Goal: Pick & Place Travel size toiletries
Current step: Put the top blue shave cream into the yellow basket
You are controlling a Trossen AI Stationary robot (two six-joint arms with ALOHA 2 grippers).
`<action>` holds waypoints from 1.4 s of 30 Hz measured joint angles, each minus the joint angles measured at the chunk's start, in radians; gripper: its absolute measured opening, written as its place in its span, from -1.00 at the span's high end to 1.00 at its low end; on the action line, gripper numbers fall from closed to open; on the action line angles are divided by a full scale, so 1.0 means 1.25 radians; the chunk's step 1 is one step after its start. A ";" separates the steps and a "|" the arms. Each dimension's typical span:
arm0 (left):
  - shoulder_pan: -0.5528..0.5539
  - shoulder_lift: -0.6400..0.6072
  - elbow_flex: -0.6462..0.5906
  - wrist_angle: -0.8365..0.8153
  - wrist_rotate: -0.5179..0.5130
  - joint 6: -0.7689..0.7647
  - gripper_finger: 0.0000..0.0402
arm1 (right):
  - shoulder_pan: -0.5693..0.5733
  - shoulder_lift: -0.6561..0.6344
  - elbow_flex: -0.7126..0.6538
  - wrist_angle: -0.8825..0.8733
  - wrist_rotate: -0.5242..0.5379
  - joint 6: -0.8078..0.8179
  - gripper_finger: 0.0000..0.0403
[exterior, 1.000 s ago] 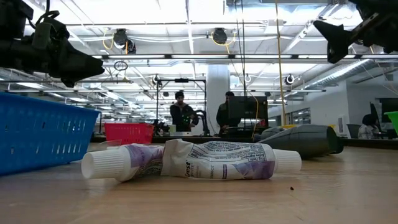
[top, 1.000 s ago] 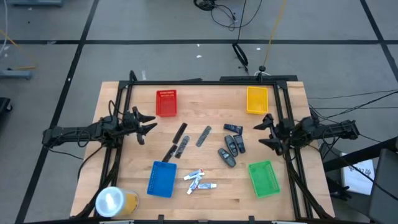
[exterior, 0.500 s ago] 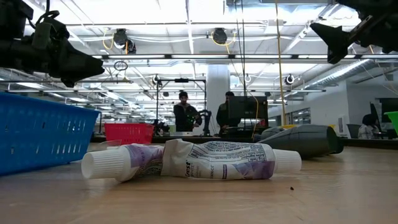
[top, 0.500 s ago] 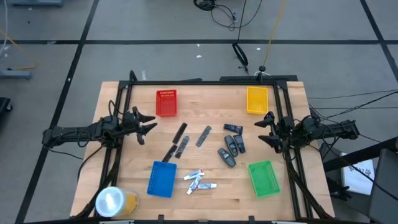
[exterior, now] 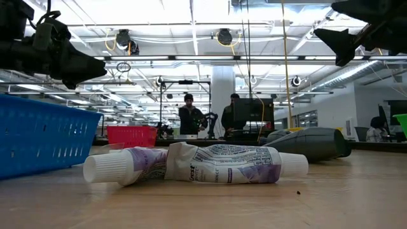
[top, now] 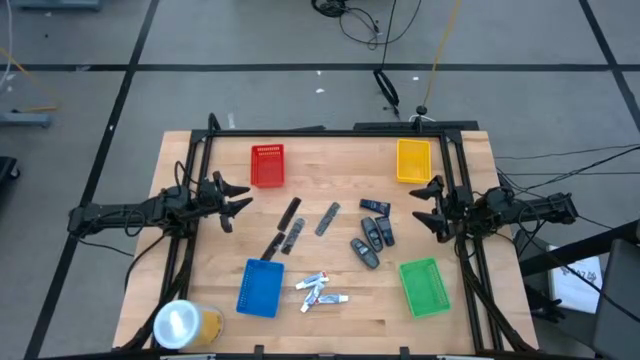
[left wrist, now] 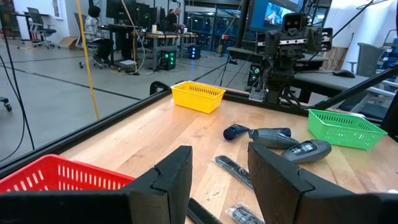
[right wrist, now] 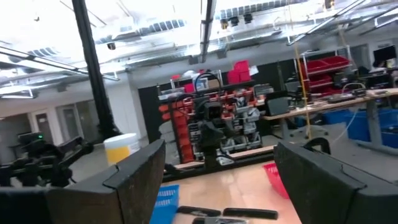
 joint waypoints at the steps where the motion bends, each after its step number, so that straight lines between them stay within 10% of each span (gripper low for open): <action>1: 0.000 0.000 0.000 0.000 0.000 0.000 0.23 | 0.000 0.000 0.000 0.009 0.001 -0.010 -0.45; 12: 0.000 0.000 0.000 0.000 0.000 0.000 0.23 | 0.000 0.000 0.000 -0.012 0.002 -0.037 -0.45; 21: 0.000 0.000 0.000 0.000 0.000 0.000 0.23 | 0.000 0.045 0.003 -0.066 0.177 -0.094 -0.45; 29: 0.000 0.000 0.000 0.000 0.000 0.000 0.23 | 0.000 0.248 0.097 -0.140 0.335 -0.090 -0.45; 42: 0.000 0.000 0.000 0.000 0.000 0.000 0.23 | -0.062 0.557 0.231 -0.195 0.325 -0.045 -0.45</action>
